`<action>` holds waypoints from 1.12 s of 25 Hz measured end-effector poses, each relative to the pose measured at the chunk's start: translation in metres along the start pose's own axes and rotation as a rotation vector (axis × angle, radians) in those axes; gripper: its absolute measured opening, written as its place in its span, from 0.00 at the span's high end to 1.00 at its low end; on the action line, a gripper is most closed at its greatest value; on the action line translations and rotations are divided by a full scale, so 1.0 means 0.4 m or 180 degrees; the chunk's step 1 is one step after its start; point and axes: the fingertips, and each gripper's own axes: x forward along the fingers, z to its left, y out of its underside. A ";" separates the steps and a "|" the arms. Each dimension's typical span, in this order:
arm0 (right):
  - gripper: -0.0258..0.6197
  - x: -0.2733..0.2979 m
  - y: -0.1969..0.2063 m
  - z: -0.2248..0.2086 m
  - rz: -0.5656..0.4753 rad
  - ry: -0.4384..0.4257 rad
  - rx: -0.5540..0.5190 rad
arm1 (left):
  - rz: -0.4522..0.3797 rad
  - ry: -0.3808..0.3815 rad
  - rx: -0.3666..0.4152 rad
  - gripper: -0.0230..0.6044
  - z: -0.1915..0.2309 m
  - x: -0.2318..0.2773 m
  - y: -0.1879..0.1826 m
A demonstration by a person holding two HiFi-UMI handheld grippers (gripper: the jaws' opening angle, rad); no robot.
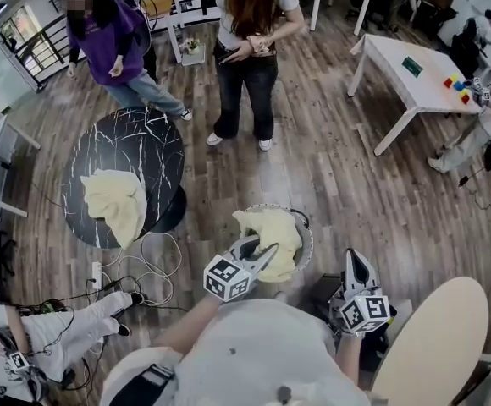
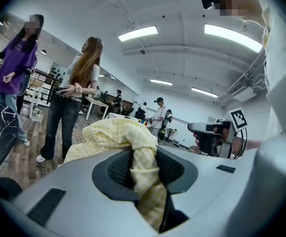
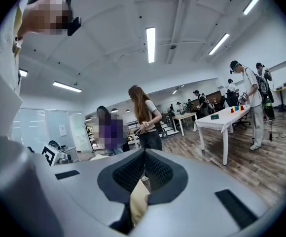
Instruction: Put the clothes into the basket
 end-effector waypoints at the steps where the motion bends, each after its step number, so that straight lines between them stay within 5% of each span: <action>1: 0.95 0.006 0.002 0.003 -0.0005 0.0038 0.0004 | 0.0053 0.0035 0.0007 0.76 0.013 0.007 0.007; 13: 0.95 -0.037 0.011 -0.025 -0.0135 0.0681 0.0081 | 0.0685 0.0406 0.0049 0.76 0.099 0.107 0.130; 28: 0.95 -0.187 0.042 -0.067 -0.0281 0.1441 0.0184 | 0.1387 0.0510 0.0048 0.76 0.179 0.244 0.325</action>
